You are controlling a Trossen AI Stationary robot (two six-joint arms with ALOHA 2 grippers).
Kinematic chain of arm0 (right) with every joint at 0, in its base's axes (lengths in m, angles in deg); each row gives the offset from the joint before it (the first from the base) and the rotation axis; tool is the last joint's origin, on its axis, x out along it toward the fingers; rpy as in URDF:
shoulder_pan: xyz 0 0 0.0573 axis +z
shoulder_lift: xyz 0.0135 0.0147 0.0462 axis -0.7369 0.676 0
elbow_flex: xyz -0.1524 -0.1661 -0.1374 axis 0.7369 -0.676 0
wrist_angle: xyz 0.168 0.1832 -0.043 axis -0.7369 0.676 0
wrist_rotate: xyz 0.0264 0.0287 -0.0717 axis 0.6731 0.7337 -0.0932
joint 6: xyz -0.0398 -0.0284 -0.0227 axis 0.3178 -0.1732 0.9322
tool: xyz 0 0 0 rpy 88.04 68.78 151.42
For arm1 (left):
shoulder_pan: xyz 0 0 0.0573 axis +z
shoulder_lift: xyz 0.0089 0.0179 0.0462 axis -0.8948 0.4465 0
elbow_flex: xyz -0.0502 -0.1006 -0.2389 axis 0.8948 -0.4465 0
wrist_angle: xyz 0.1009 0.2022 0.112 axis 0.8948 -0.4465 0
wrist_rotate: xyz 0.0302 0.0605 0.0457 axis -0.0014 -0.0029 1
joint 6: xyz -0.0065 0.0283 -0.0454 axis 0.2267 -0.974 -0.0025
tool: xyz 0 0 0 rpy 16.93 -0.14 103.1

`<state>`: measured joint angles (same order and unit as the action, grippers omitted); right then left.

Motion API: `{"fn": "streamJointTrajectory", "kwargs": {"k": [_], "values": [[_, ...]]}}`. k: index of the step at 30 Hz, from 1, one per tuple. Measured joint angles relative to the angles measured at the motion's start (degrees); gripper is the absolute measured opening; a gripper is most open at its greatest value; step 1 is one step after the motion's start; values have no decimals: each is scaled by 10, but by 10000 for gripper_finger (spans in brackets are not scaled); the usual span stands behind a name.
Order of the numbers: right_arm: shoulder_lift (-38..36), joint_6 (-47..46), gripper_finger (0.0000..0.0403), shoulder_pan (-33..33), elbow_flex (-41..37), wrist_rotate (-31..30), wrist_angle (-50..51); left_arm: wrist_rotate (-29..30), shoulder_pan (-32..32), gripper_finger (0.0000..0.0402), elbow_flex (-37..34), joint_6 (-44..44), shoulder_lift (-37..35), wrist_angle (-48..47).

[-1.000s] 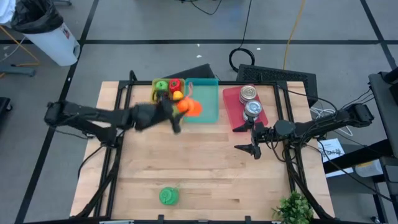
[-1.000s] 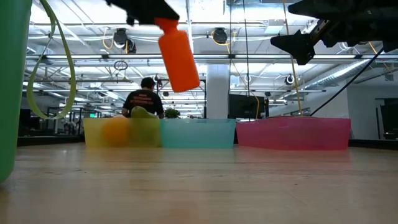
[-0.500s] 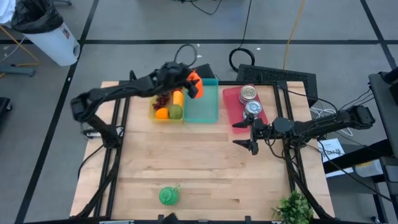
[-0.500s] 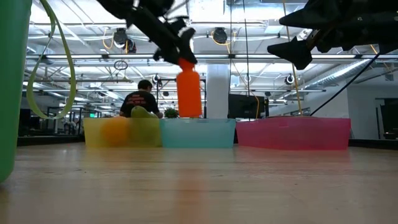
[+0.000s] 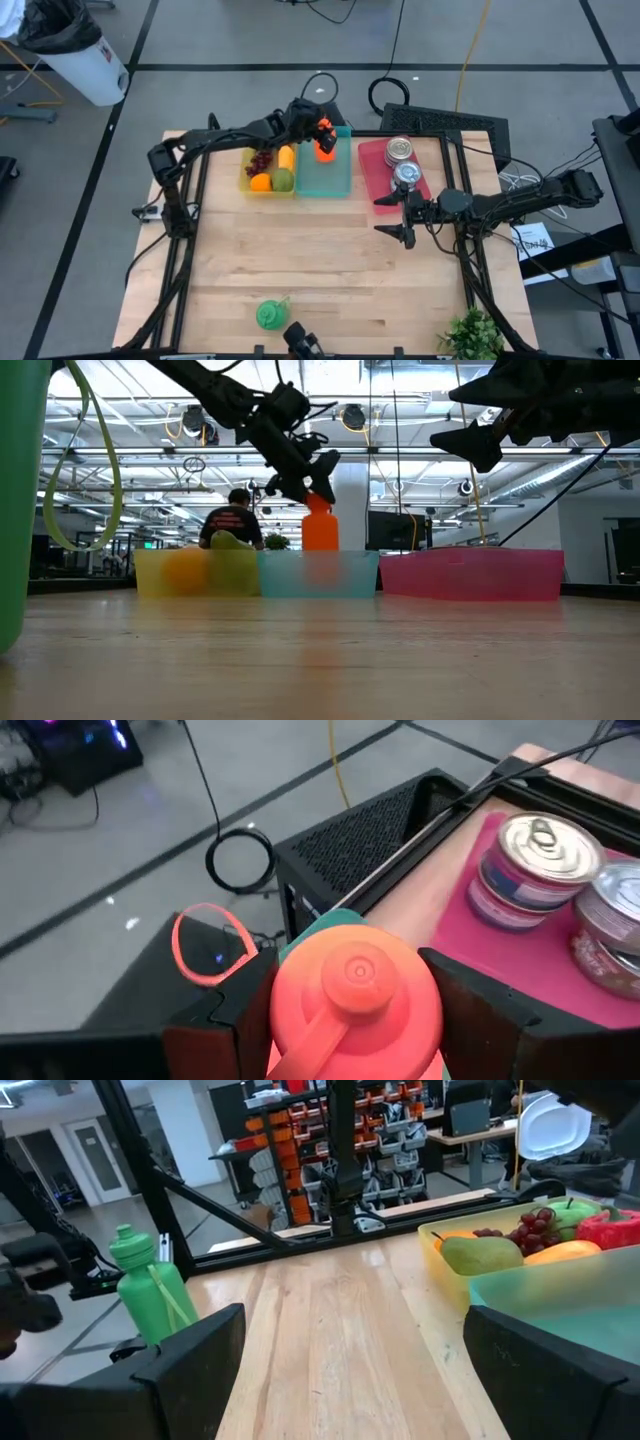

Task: Pick & Place Food Item
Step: Put the orange tumbler into the green bin, then put the green tumbler into the green bin

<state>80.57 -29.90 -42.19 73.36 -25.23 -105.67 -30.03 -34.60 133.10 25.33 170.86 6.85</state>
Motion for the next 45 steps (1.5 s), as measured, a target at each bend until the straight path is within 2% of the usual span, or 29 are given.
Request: {"fn": "streamJointTrajectory", "kwargs": {"k": [9, 21, 26, 36, 41, 45], "values": [[0, 0, 357, 0, 0, 0, 1, -6, 12, 217, 0, 28, 6, -6], [0, 0, 357, 0, 0, 0, 3, -6, 6, 295, 0, 24, 6, -7], [0, -1, 357, 0, 0, 0, 4, -5, 5, 317, 0, -15, 1, -3], [0, 0, 357, 0, 0, 0, 7, 28, -13, 314, 0, -69, -75, -17], [0, -6, 357, 0, 0, 0, 9, 8, -49, 306, 0, -90, -143, -98], [0, -11, 357, 0, 0, 0, 9, 2, -108, 307, 0, -118, -204, -191]]}}
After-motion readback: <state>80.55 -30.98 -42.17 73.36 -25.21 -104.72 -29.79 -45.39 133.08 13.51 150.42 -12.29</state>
